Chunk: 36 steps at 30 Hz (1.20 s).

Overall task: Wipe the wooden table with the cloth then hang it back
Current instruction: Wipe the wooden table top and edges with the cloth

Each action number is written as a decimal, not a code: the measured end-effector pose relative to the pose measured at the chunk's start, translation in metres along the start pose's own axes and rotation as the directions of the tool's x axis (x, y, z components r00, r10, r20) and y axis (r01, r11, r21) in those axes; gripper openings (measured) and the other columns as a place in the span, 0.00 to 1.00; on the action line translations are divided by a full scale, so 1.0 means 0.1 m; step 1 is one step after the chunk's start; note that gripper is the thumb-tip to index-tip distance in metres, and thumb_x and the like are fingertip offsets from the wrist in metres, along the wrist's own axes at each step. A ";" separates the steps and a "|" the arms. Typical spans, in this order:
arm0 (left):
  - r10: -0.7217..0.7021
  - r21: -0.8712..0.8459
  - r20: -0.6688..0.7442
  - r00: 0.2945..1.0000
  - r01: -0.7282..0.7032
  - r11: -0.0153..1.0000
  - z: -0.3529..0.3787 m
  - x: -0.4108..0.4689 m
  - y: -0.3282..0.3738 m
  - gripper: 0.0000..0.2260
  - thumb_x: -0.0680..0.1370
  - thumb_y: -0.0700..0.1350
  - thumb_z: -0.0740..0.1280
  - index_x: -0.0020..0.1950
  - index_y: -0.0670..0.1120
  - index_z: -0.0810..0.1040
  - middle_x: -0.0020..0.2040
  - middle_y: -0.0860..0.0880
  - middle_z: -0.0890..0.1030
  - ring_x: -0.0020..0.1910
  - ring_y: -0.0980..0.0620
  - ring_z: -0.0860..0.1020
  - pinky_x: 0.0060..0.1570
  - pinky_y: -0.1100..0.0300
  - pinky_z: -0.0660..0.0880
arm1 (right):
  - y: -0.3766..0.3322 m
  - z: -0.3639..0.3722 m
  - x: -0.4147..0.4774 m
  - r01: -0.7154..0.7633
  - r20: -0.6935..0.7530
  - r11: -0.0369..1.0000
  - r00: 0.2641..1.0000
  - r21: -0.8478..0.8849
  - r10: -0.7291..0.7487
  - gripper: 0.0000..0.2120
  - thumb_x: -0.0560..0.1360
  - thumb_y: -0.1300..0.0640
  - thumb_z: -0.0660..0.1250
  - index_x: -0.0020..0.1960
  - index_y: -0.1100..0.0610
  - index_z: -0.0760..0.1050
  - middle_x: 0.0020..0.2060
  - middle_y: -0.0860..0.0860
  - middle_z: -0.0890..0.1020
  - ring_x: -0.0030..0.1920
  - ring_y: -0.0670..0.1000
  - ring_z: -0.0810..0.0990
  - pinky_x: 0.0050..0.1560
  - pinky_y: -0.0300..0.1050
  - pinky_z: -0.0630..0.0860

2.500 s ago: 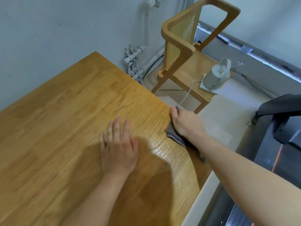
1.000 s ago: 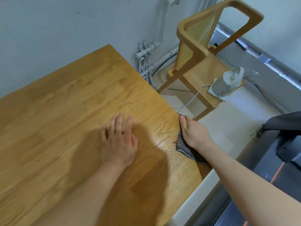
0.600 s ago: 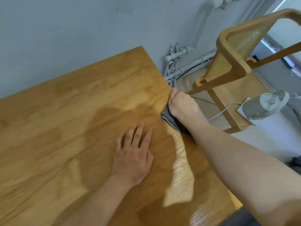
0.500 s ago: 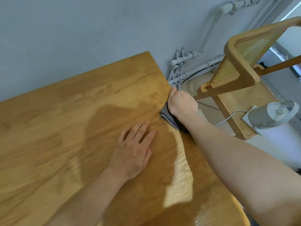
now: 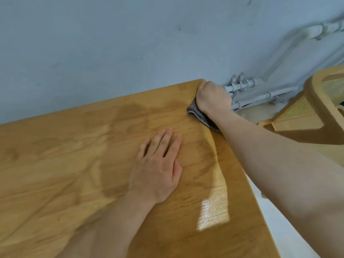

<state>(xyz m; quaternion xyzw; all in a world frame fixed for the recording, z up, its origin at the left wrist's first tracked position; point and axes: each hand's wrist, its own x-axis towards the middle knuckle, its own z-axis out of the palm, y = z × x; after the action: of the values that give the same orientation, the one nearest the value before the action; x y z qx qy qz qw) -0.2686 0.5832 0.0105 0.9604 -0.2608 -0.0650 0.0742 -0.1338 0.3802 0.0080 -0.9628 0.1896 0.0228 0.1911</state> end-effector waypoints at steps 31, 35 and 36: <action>-0.031 0.023 -0.029 0.999 0.031 0.999 0.00 -0.03 0.05 0.25 0.78 0.51 0.52 0.75 0.52 0.62 0.76 0.49 0.63 0.75 0.50 0.59 0.69 0.48 0.59 | 0.55 0.04 -2.06 0.077 0.016 0.975 0.997 -0.210 -0.075 0.28 0.82 0.43 0.49 0.78 0.53 0.57 0.75 0.64 0.61 0.70 0.65 0.67 0.63 0.60 0.71; -0.034 -0.001 -0.039 0.999 0.034 0.999 -0.02 0.01 0.03 0.25 0.77 0.51 0.52 0.75 0.51 0.63 0.76 0.49 0.64 0.74 0.49 0.60 0.69 0.47 0.60 | 0.76 -0.02 -2.55 -0.028 0.055 0.979 0.998 -0.201 0.040 0.29 0.81 0.43 0.49 0.78 0.56 0.57 0.70 0.64 0.68 0.65 0.64 0.72 0.57 0.59 0.75; -0.034 -0.001 -0.043 0.998 0.034 0.999 -0.01 0.01 0.03 0.25 0.77 0.51 0.52 0.74 0.51 0.64 0.75 0.49 0.64 0.74 0.49 0.60 0.69 0.46 0.60 | 0.80 -0.03 -2.61 -0.036 0.053 0.981 0.997 -0.189 0.047 0.30 0.81 0.43 0.50 0.78 0.56 0.57 0.66 0.64 0.71 0.61 0.64 0.74 0.53 0.58 0.76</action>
<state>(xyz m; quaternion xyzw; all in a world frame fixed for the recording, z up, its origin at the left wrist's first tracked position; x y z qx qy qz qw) -0.2693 0.5807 0.0123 0.9659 -0.2425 -0.0455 0.0786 -0.4056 0.4039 0.0120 -0.9714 0.2009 0.0722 0.1041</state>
